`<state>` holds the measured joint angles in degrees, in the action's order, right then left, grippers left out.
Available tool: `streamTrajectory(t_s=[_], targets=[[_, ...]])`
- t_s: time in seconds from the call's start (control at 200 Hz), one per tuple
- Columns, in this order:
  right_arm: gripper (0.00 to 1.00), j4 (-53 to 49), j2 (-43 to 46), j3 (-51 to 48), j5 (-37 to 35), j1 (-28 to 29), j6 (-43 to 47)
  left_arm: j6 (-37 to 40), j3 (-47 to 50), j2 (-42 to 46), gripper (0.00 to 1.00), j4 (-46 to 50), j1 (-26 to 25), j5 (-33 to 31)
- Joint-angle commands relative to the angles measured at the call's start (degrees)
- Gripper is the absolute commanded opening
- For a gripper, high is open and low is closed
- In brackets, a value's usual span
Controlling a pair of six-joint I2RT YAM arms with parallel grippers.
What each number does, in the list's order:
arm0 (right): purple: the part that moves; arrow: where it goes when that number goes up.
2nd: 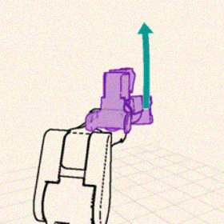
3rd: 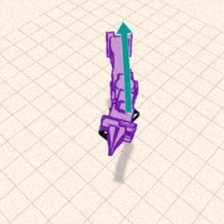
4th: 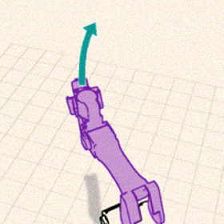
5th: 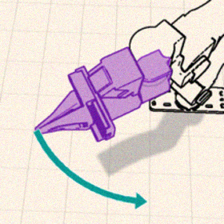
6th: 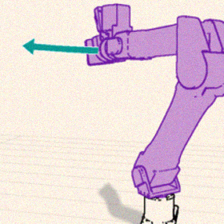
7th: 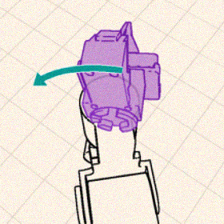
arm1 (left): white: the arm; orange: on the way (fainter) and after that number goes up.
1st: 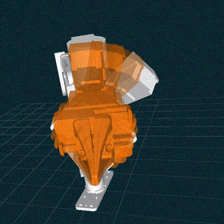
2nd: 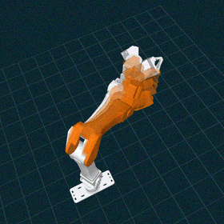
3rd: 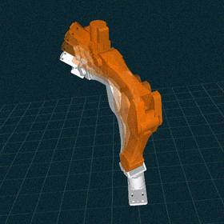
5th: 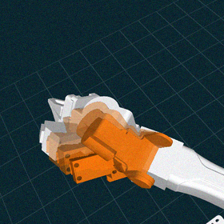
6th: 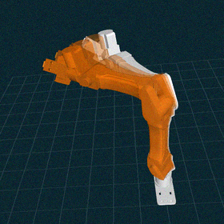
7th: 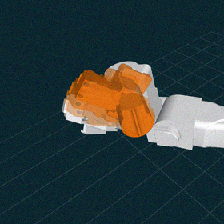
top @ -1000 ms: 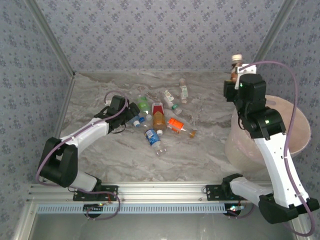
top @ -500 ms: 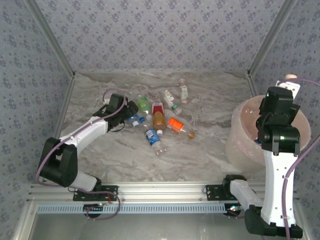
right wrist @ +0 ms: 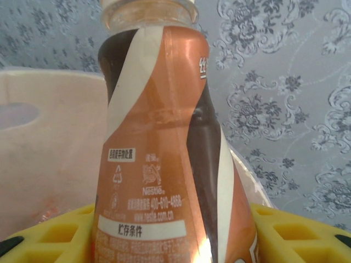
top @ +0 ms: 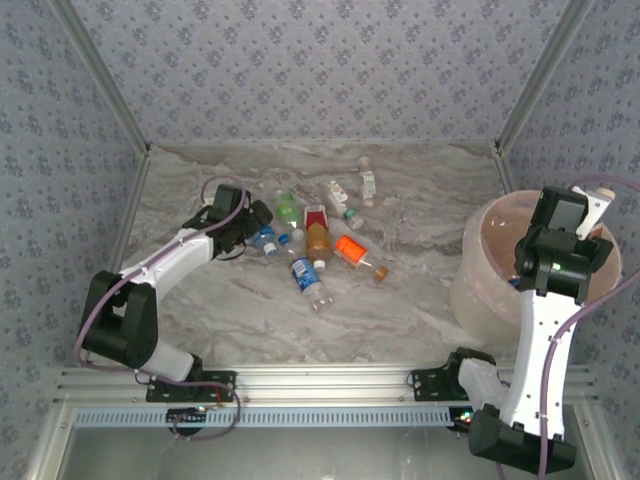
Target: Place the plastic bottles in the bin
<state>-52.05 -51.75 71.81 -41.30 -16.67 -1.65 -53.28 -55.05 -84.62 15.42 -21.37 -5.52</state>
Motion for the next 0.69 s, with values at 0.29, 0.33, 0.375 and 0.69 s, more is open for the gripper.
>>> streamTrajectory(t_s=[0.29,0.33,0.375,0.69], targets=[[0.78,1.3,0.7,-2.0,-5.6,-1.4,-0.5,0.5,-3.5,-0.4,0.98,2.9,0.6,1.0],[0.8,1.5,0.7,-1.9,-5.8,-1.4,0.0,0.6,-3.4,-0.4,0.98,3.0,0.8,1.0],[0.81,1.5,0.8,-1.7,-6.1,-1.4,0.3,0.6,-3.2,-0.3,0.98,3.0,1.0,0.9],[0.88,0.9,1.4,0.1,-2.4,-0.1,-1.5,2.0,-1.9,0.0,0.98,3.3,3.5,0.3]])
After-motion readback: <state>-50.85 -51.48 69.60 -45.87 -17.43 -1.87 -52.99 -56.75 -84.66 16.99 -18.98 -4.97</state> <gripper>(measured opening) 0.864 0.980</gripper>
